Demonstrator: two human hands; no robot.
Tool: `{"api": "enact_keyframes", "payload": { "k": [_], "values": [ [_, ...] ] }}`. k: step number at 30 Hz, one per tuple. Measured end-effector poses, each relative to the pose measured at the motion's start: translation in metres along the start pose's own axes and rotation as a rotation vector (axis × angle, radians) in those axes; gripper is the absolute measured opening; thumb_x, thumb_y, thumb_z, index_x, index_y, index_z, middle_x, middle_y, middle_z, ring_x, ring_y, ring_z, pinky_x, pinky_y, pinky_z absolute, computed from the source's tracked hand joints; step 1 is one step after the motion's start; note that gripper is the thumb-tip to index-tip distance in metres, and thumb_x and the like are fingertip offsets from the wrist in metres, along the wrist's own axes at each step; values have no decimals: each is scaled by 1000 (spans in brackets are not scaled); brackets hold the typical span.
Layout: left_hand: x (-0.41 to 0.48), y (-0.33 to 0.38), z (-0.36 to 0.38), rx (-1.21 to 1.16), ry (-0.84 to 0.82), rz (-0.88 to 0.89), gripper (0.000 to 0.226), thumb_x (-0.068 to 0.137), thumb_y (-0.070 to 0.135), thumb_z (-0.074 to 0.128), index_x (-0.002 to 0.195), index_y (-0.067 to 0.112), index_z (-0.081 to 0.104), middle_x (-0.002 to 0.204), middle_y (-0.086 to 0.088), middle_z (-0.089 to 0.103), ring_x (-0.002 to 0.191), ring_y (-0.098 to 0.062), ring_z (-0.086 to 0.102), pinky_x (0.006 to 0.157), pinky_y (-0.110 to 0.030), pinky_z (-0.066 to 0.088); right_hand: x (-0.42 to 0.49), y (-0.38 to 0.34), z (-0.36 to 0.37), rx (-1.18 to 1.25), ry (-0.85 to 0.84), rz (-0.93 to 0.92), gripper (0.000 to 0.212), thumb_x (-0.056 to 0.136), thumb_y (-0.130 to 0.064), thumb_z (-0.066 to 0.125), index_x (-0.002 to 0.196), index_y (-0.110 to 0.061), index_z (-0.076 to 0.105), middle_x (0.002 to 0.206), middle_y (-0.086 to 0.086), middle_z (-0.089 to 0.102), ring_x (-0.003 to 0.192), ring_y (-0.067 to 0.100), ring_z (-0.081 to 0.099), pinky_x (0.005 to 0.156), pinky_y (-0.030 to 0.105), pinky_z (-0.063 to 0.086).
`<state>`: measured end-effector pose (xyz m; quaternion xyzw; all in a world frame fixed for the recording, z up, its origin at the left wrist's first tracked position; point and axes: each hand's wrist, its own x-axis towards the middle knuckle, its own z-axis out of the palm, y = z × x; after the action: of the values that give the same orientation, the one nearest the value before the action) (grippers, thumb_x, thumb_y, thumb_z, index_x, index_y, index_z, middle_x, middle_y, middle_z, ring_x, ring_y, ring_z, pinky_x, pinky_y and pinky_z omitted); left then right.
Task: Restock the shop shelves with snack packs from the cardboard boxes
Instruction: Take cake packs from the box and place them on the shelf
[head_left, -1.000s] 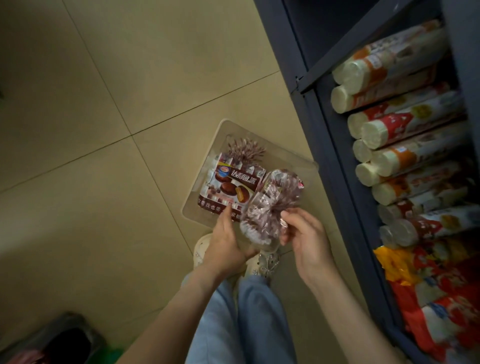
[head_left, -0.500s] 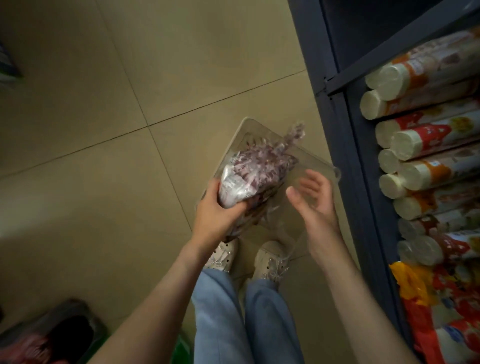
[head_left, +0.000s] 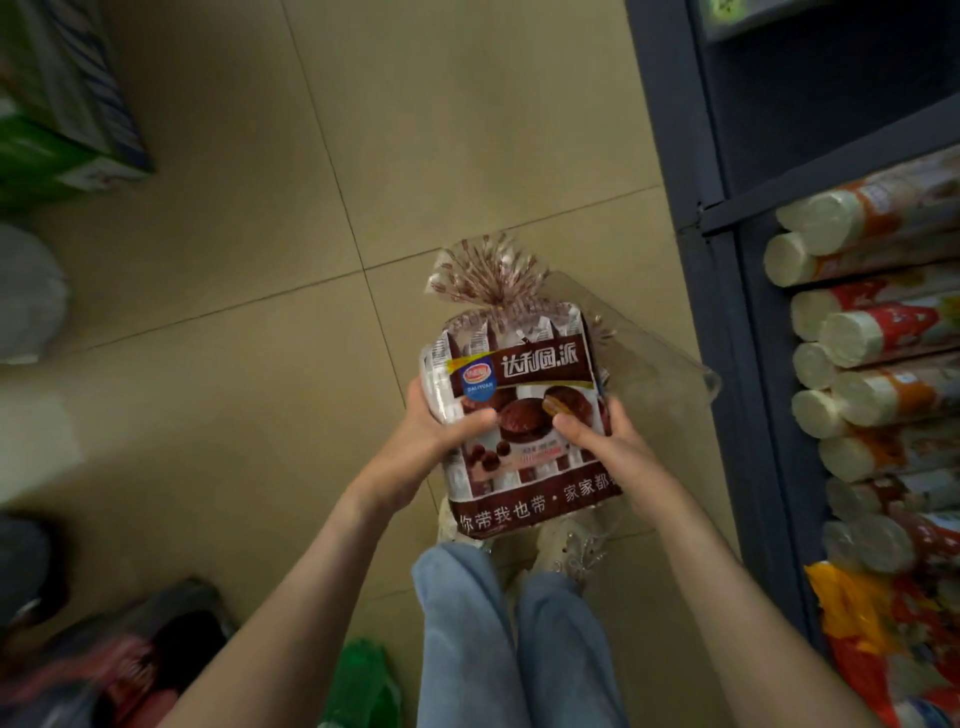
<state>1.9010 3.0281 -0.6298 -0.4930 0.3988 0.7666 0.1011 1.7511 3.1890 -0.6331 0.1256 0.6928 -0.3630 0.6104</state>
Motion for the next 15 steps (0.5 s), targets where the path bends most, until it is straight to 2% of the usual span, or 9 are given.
{"api": "enact_keyframes", "payload": {
  "k": [2,4,7,10,13,15],
  "values": [
    [-12,14,8,61,53,8,91,66,18,86,135,16,27,122,-10,61,101,-20,68,78,-34,58,-15,-10,2,10,18,-8,82,61,-41,78,133,-26,42,114,1,65,97,20,66,80,37,54],
    [-29,34,16,71,96,46,79,75,9,79,134,19,28,121,-6,61,99,-14,68,77,-29,58,-34,-21,3,47,35,-22,82,60,-41,78,131,-26,40,115,3,65,97,21,67,81,38,55],
    [-61,68,30,99,135,139,89,77,15,77,141,31,17,119,9,59,105,-9,65,85,-27,55,-78,-48,7,67,80,-71,67,73,-36,76,128,-27,39,111,-1,65,93,16,66,74,32,54],
    [-106,112,48,137,107,211,103,78,25,77,148,38,2,120,18,53,113,-10,60,99,-37,49,-137,-82,5,37,134,-136,60,79,-37,73,127,-28,38,118,-1,63,93,13,65,76,31,54],
    [-159,161,68,164,1,306,110,75,26,77,149,39,-3,135,10,50,121,-12,57,105,-47,44,-211,-121,-6,25,176,-253,67,80,-37,72,134,-27,34,117,-6,60,91,5,61,64,20,51],
    [-198,195,84,183,-85,360,116,74,22,79,149,40,-8,139,9,46,123,-13,55,105,-49,43,-261,-143,-14,24,220,-309,76,79,-41,71,141,-25,29,122,-5,57,92,7,59,66,21,48]
  ]
}}
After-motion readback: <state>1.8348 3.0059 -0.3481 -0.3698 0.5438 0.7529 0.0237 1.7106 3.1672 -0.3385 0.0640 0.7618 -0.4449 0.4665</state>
